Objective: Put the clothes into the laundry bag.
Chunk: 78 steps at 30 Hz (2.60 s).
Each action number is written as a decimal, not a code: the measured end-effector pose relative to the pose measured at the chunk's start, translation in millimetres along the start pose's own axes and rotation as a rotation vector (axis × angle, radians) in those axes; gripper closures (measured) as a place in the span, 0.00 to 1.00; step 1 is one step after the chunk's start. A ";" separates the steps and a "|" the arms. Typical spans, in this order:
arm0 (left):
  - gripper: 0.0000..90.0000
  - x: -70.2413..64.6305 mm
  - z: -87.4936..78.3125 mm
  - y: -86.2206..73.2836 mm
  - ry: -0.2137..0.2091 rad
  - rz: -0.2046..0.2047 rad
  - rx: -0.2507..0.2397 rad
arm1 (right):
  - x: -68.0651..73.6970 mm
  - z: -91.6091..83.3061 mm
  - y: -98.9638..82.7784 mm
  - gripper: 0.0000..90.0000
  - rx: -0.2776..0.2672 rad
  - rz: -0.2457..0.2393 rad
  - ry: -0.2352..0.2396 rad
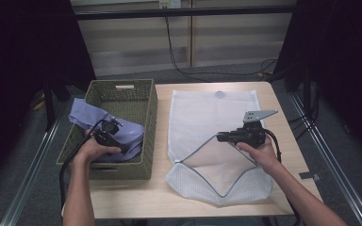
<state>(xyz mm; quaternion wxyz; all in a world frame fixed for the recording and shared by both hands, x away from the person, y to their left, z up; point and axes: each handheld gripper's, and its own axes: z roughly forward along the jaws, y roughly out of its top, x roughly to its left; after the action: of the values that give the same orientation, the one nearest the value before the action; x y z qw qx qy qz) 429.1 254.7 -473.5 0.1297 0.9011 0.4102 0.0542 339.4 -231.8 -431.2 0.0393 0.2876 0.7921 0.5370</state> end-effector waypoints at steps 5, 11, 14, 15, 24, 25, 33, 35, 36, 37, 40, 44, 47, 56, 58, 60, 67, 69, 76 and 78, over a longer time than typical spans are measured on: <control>0.47 -1.9 -6.0 1.7 -0.049 0.008 0.000 | -0.2 -0.3 0.9 0.96 -0.006 -0.002 -0.004; 0.58 -5.2 -7.6 4.1 -0.028 0.018 0.010 | -0.1 0.4 1.6 0.96 -0.006 -0.007 -0.008; 0.79 -5.2 -12.5 5.0 -0.080 0.005 -0.015 | -0.3 0.9 1.5 0.96 -0.005 -0.006 -0.010; 0.82 -5.5 -12.1 5.1 -0.078 0.011 -0.011 | -0.2 0.9 1.5 0.96 -0.005 -0.006 -0.010; 0.90 -6.5 -20.8 4.7 -0.126 -0.021 -0.047 | -0.6 -1.6 2.0 0.97 -0.014 -0.009 -0.018; 0.90 -6.3 -23.3 4.6 -0.125 -0.022 -0.077 | -0.4 -1.6 2.1 0.97 -0.013 -0.009 -0.019; 0.91 -5.4 -36.0 3.6 -0.131 -0.030 -0.160 | 0.1 -4.1 3.0 0.97 -0.021 -0.012 -0.020; 0.91 -4.3 -41.1 3.1 -0.126 -0.023 -0.186 | 0.3 -5.1 3.4 0.97 -0.025 -0.012 -0.021; 0.91 -4.1 -43.6 2.5 -0.134 -0.033 -0.205 | 0.2 -5.5 3.4 0.97 -0.026 -0.012 -0.021; 0.91 -3.6 -45.7 1.6 -0.168 -0.038 -0.212 | 0.2 -5.7 3.4 0.97 -0.027 -0.011 -0.021; 0.91 -4.7 -54.1 -1.3 -0.176 -0.032 -0.277 | 0.5 -5.9 3.4 0.97 -0.029 -0.011 -0.021; 0.91 -9.3 -64.9 -3.4 -0.177 -0.038 -0.367 | 0.7 -5.4 3.4 0.97 -0.027 -0.013 -0.017; 0.91 -12.3 -71.4 -4.0 -0.167 -0.036 -0.415 | 0.6 -5.5 3.5 0.97 -0.029 -0.010 -0.018; 0.91 -21.5 -85.7 -8.0 -0.129 -0.026 -0.498 | 1.7 -6.3 3.0 0.97 -0.029 -0.012 -0.018; 0.91 -20.1 -89.2 -11.0 -0.143 -0.028 -0.525 | 1.5 -5.8 2.6 0.97 -0.029 -0.011 -0.019; 0.92 -18.7 -92.7 -13.2 -0.143 -0.032 -0.552 | 2.1 -5.1 2.3 0.97 -0.025 -0.011 -0.020; 0.92 -16.5 -108.2 -19.1 -0.147 -0.051 -0.636 | 2.2 -5.3 2.9 0.97 -0.028 -0.013 -0.018; 0.92 -17.8 -113.8 -19.6 -0.163 -0.042 -0.652 | 2.3 -5.3 3.0 0.97 -0.029 -0.013 -0.018; 0.92 -32.0 -136.2 -14.3 -0.133 0.005 -0.722 | 2.5 -4.6 3.6 0.97 -0.028 -0.017 -0.012; 0.92 -32.4 -141.1 -15.3 -0.137 0.005 -0.745 | 2.9 -4.8 3.7 0.97 -0.028 -0.017 -0.012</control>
<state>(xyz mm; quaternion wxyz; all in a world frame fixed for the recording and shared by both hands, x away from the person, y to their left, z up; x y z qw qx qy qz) 367.9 266.6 -342.0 0.4754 0.7947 0.3508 0.1396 336.7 -233.4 -425.2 0.0525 0.2837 0.7865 0.5461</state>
